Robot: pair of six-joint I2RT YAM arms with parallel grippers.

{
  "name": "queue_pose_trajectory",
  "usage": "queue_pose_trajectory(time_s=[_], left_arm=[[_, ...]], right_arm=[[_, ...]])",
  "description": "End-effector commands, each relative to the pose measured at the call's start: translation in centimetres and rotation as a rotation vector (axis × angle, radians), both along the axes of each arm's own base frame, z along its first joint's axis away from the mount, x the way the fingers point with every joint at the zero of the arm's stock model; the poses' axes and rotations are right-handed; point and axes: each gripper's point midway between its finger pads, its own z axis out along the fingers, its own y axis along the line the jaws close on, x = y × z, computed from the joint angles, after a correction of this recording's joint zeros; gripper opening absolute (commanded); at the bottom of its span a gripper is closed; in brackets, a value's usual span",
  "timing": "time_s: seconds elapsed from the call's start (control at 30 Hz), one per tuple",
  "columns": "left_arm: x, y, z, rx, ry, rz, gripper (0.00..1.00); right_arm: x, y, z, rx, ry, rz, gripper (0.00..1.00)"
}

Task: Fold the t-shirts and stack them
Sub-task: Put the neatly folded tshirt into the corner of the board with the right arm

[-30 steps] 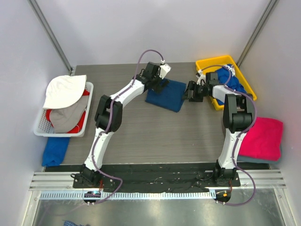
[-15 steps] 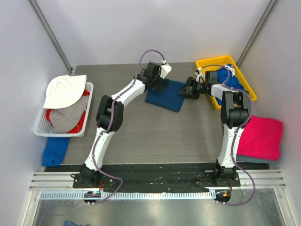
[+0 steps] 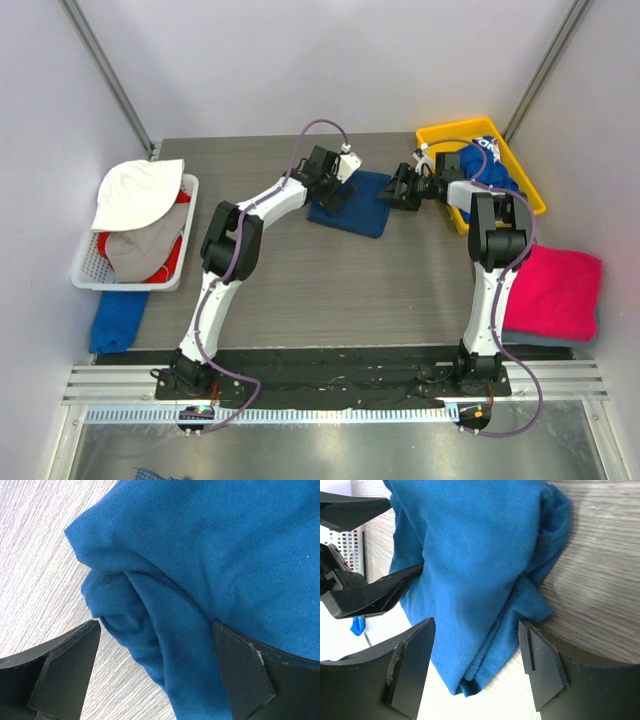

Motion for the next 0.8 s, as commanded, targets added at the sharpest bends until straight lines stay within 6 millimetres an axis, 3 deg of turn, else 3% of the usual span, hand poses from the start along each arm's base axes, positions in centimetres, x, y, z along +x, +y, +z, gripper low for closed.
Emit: queue_pose_trajectory(time_s=[0.0,0.6,0.7,0.77], left_arm=[[-0.2,0.6,0.4,0.023,-0.002,-0.008,1.0],[-0.9,-0.7,0.2,0.001,0.027,-0.024,1.0],[-0.9,-0.7,0.4,-0.002,0.026,-0.022,1.0],[-0.9,-0.8,0.6,-0.003,0.023,-0.024,1.0]], right_arm=[[-0.9,1.1,-2.0,0.001,0.05,0.018,0.76],[-1.3,5.4,-2.1,0.036,0.042,0.105,0.76],[-1.4,6.0,-2.0,0.036,0.039,0.121,0.72],[-1.4,6.0,-2.1,0.028,0.041,0.124,0.6]])
